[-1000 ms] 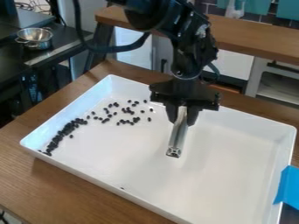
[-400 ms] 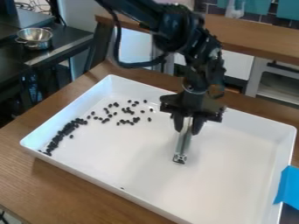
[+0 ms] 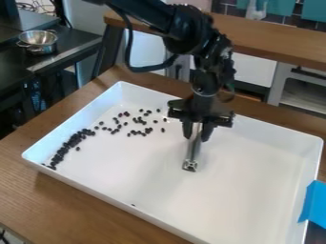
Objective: Sweep into pile
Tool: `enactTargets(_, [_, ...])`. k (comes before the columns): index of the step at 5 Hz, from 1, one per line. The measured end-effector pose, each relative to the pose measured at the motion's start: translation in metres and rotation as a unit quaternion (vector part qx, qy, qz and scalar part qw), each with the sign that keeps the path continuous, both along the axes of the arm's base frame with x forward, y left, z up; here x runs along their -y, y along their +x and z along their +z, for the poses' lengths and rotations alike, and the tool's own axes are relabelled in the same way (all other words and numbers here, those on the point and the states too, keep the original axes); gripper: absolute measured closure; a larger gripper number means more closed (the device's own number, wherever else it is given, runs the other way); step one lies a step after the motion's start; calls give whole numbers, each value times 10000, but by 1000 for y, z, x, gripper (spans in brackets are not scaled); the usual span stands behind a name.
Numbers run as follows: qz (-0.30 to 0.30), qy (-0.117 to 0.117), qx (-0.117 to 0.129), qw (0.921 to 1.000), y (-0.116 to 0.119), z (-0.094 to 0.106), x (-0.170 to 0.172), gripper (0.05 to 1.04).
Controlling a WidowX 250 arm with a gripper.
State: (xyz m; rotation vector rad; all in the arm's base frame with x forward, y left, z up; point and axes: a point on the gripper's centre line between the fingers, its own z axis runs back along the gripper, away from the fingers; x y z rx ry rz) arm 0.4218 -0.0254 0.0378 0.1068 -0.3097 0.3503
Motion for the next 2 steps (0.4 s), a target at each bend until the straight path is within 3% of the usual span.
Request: enactTargets(2, [97,-89,-137,9998,-3,-2,-9,736])
